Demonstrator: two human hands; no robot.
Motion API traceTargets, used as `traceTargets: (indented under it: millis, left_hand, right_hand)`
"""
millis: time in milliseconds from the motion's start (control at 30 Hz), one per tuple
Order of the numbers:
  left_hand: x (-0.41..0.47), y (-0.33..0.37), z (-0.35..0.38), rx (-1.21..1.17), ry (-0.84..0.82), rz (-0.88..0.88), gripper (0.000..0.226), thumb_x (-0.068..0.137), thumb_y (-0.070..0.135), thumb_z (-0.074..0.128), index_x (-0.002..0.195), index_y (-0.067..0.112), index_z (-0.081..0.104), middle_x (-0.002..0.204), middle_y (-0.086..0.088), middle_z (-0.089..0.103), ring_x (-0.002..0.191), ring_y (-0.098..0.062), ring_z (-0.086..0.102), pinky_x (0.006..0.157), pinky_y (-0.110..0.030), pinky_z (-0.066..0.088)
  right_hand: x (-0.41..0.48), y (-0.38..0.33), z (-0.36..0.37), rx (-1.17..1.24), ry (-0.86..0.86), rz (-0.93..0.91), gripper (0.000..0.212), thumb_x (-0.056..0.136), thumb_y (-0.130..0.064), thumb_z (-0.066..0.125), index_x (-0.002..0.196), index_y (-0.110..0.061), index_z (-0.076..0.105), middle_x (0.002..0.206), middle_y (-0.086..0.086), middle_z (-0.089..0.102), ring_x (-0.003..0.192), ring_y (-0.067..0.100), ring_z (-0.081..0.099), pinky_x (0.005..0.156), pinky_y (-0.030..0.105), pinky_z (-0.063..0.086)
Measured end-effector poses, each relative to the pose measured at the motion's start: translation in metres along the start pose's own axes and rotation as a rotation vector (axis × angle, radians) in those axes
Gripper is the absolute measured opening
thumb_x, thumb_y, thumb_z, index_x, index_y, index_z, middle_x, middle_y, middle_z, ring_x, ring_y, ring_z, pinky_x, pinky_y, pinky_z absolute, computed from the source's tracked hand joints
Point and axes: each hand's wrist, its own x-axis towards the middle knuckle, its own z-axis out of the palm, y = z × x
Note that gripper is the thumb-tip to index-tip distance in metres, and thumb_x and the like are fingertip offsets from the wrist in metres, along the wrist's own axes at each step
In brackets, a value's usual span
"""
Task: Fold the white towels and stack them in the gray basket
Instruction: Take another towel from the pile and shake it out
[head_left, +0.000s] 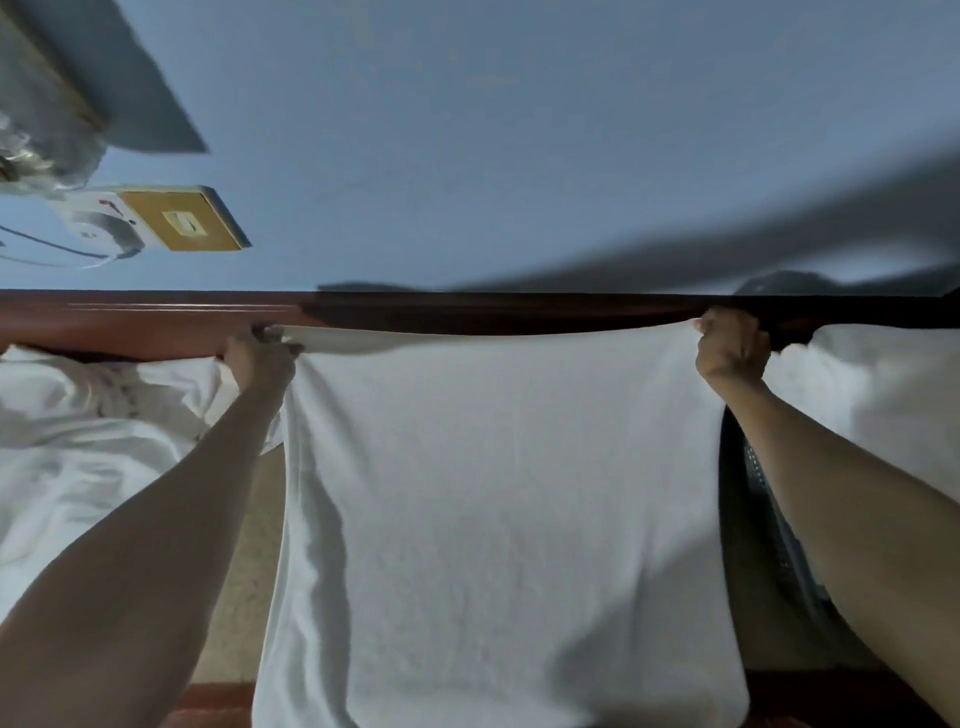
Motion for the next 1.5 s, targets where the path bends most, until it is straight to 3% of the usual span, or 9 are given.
traceTargets:
  millis: [133, 233, 400, 533, 633, 800, 933, 1100, 1500]
  left_hand:
    - [0.002, -0.024, 0.033, -0.161, 0.036, -0.091, 0.018, 0.095, -0.006, 0.057, 0.102, 0.009, 0.063, 0.099, -0.008, 0.063, 0.083, -0.025, 0.067, 0.060, -0.027, 0.062]
    - [0.012, -0.046, 0.057, -0.277, 0.038, -0.168, 0.018, 0.095, -0.010, 0.057, 0.099, 0.008, 0.058, 0.088, 0.000, 0.061, 0.087, -0.019, 0.062, 0.068, -0.032, 0.063]
    - [0.037, -0.081, 0.084, -0.232, 0.027, -0.181, 0.024, 0.098, -0.006, 0.049, 0.086, 0.013, 0.056, 0.080, 0.001, 0.056, 0.069, -0.015, 0.056, 0.063, -0.026, 0.053]
    - [0.032, -0.117, 0.106, 0.055, 0.061, -0.042, 0.038, 0.098, 0.023, 0.054, 0.135, 0.021, 0.059, 0.131, 0.005, 0.066, 0.119, -0.016, 0.062, 0.102, -0.031, 0.048]
    - [-0.043, -0.111, 0.130, 0.213, 0.059, 0.171, 0.041, 0.104, 0.012, 0.050, 0.143, 0.003, 0.051, 0.141, -0.018, 0.057, 0.128, -0.031, 0.055, 0.105, -0.035, 0.041]
    - [-0.109, -0.126, 0.199, 0.387, -0.357, 0.655, 0.039, 0.100, 0.011, 0.043, 0.137, 0.003, 0.056, 0.140, -0.019, 0.056, 0.126, -0.038, 0.055, 0.107, -0.046, 0.045]
    - [-0.125, -0.124, 0.252, 0.599, -0.544, 0.813, 0.056, 0.108, 0.031, 0.027, 0.160, 0.011, 0.031, 0.167, -0.011, 0.027, 0.155, -0.030, 0.022, 0.126, -0.049, 0.018]
    - [-0.127, -0.130, 0.266, 0.869, -0.556, 0.831, 0.074, 0.106, 0.064, 0.016, 0.164, 0.027, -0.010, 0.171, 0.004, -0.015, 0.157, -0.017, -0.016, 0.127, -0.045, -0.009]
    - [-0.129, -0.129, 0.269, 0.923, -0.516, 0.845, 0.078, 0.103, 0.069, 0.018, 0.164, 0.027, -0.008, 0.172, 0.003, -0.011, 0.158, -0.017, -0.012, 0.128, -0.050, 0.000]
  right_hand:
    - [0.014, 0.005, 0.052, 0.143, -0.027, 0.058, 0.018, 0.096, 0.003, 0.055, 0.104, 0.009, 0.071, 0.111, 0.035, 0.066, 0.106, 0.049, 0.062, 0.089, 0.045, 0.050]
    - [0.023, 0.012, 0.090, 0.208, -0.047, 0.106, 0.023, 0.099, -0.004, 0.051, 0.098, 0.011, 0.068, 0.106, 0.036, 0.065, 0.104, 0.048, 0.061, 0.084, 0.043, 0.045]
    - [0.036, 0.030, 0.153, 0.358, -0.070, 0.120, 0.024, 0.086, -0.022, 0.036, 0.073, -0.016, 0.056, 0.088, 0.020, 0.063, 0.099, 0.044, 0.060, 0.083, 0.041, 0.041]
    - [0.020, 0.024, 0.178, 0.448, 0.026, 0.117, 0.026, 0.094, -0.007, 0.055, 0.118, 0.000, 0.059, 0.120, 0.028, 0.060, 0.116, 0.043, 0.056, 0.101, 0.045, 0.042]
    - [-0.013, 0.006, 0.192, 0.515, 0.142, 0.041, 0.041, 0.090, -0.010, 0.057, 0.127, 0.007, 0.051, 0.128, 0.030, 0.052, 0.122, 0.043, 0.052, 0.108, 0.044, 0.042]
    - [-0.078, -0.034, 0.234, 0.387, 0.010, -0.463, 0.033, 0.101, -0.008, 0.052, 0.131, 0.002, 0.057, 0.142, 0.025, 0.051, 0.137, 0.038, 0.045, 0.116, 0.046, 0.038]
    - [-0.082, -0.040, 0.260, 0.235, -0.061, -0.631, 0.044, 0.107, -0.028, 0.044, 0.145, -0.007, 0.054, 0.156, 0.019, 0.043, 0.146, 0.033, 0.039, 0.118, 0.049, 0.034]
    - [-0.062, -0.018, 0.254, 0.107, -0.116, -0.671, 0.057, 0.107, -0.050, 0.035, 0.157, -0.024, 0.035, 0.167, 0.006, 0.024, 0.156, 0.023, 0.019, 0.125, 0.046, 0.016]
    - [-0.010, 0.073, 0.233, 0.066, -0.025, -0.252, 0.070, 0.106, -0.055, 0.032, 0.161, -0.013, 0.021, 0.168, 0.007, 0.020, 0.156, 0.027, 0.012, 0.126, 0.043, 0.010]
